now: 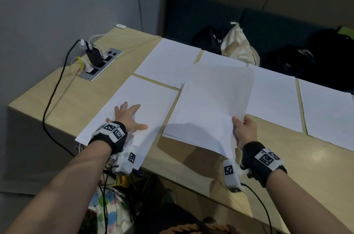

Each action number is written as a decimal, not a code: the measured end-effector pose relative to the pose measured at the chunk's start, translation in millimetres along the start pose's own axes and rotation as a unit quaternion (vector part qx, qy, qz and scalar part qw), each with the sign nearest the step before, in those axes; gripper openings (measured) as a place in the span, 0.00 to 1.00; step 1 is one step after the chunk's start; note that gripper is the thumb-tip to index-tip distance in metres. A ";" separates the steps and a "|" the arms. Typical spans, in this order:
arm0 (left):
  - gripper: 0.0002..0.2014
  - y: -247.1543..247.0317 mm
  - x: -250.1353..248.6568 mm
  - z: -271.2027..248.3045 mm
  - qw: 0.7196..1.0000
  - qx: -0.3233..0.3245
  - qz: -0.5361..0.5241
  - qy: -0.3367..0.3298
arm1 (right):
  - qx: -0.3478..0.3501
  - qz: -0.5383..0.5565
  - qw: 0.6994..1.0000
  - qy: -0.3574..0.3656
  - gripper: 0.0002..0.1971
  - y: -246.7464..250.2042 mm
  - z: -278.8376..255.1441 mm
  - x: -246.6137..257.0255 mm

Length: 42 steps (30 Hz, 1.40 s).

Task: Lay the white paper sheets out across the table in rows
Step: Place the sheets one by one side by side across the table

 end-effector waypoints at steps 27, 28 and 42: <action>0.39 4.5 -23.5 -16.7 0.996 -0.075 -0.044 -0.022 | 0.014 0.017 1.000 -0.012 0.10 2.8 -4.0 -2.4; 0.36 6.1 -30.2 -19.5 0.993 -0.105 -0.050 -0.030 | 0.019 0.020 1.000 -0.011 0.12 3.7 -4.3 -3.1; 0.12 -28.0 -128.5 -51.3 0.905 -0.018 -0.385 -0.183 | 0.074 0.014 0.996 -0.056 0.15 34.6 -20.4 -15.4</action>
Point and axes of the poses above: each hand's wrist, its own z-axis towards the middle knuckle, its own y-axis out of the back of the hand, x = y × z, the point moved 2 cm from there along z, towards the middle knuckle, and after that the axes turned 12 degrees about x, right-handed, at the moved point
